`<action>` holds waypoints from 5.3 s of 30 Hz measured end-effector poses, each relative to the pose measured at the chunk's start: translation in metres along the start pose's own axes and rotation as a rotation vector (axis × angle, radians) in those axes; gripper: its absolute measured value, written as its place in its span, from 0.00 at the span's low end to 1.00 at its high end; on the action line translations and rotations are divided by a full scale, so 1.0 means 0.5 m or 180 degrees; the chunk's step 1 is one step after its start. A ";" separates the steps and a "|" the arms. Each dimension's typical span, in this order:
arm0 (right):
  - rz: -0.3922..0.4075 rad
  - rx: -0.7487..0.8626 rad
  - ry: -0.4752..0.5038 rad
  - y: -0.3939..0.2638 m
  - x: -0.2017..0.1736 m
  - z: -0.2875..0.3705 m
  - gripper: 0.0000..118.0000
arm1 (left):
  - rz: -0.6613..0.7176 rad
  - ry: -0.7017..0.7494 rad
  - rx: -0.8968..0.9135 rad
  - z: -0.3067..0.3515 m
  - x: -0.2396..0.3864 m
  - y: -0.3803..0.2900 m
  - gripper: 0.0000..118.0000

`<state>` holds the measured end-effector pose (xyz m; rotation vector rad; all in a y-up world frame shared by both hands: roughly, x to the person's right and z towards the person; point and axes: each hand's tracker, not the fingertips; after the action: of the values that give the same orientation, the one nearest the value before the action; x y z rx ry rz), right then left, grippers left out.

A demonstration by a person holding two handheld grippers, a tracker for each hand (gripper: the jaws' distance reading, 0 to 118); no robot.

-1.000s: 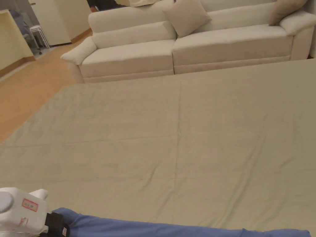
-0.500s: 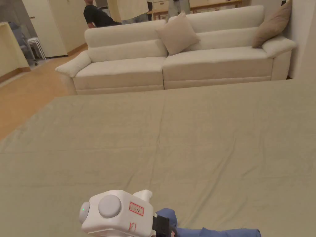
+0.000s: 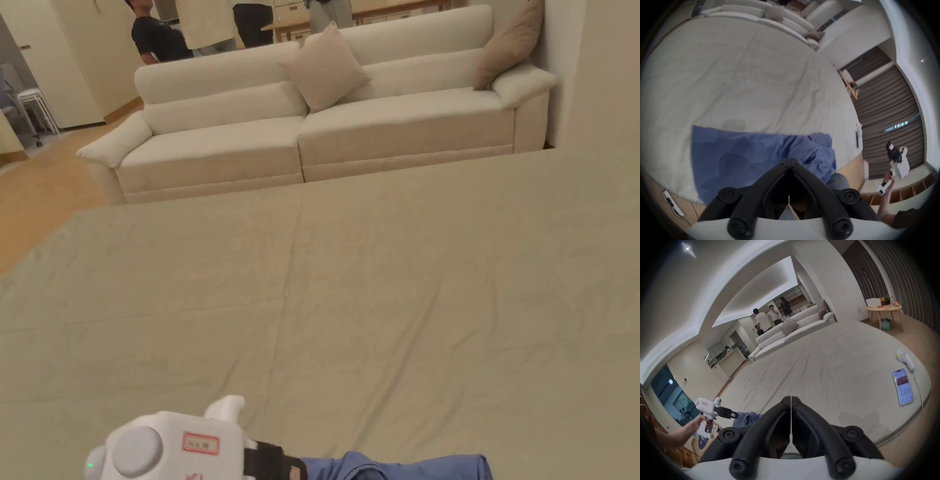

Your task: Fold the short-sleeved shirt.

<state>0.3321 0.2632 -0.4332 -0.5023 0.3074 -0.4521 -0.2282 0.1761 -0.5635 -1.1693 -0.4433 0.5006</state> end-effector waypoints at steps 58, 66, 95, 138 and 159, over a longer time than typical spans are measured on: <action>0.0077 -0.0323 0.0048 -0.017 -0.090 -0.082 0.01 | 0.0325 -0.0071 0.0466 0.133 -0.099 -0.061 0.08; 0.0169 -0.0117 0.0038 -0.010 -0.040 0.018 0.01 | -0.0119 -0.0401 0.0001 -0.072 0.206 -0.046 0.08; -0.0328 -0.0148 -0.0283 -0.057 0.104 0.059 0.01 | 0.0041 -0.0491 -0.0416 -0.435 0.191 -0.074 0.00; -0.1787 -0.2654 0.0627 -0.203 0.037 -0.493 0.01 | 0.0529 -0.1055 -0.0650 -0.231 -0.060 -0.017 0.21; -0.1502 -0.2317 0.0992 -0.159 -0.161 -0.461 0.01 | 0.0550 -0.0037 -0.0909 0.474 -0.764 0.270 0.21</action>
<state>0.1467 0.1500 -0.5702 -1.2324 0.6664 -0.8865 -0.6914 0.1721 -0.6392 -1.4890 -0.4352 0.6072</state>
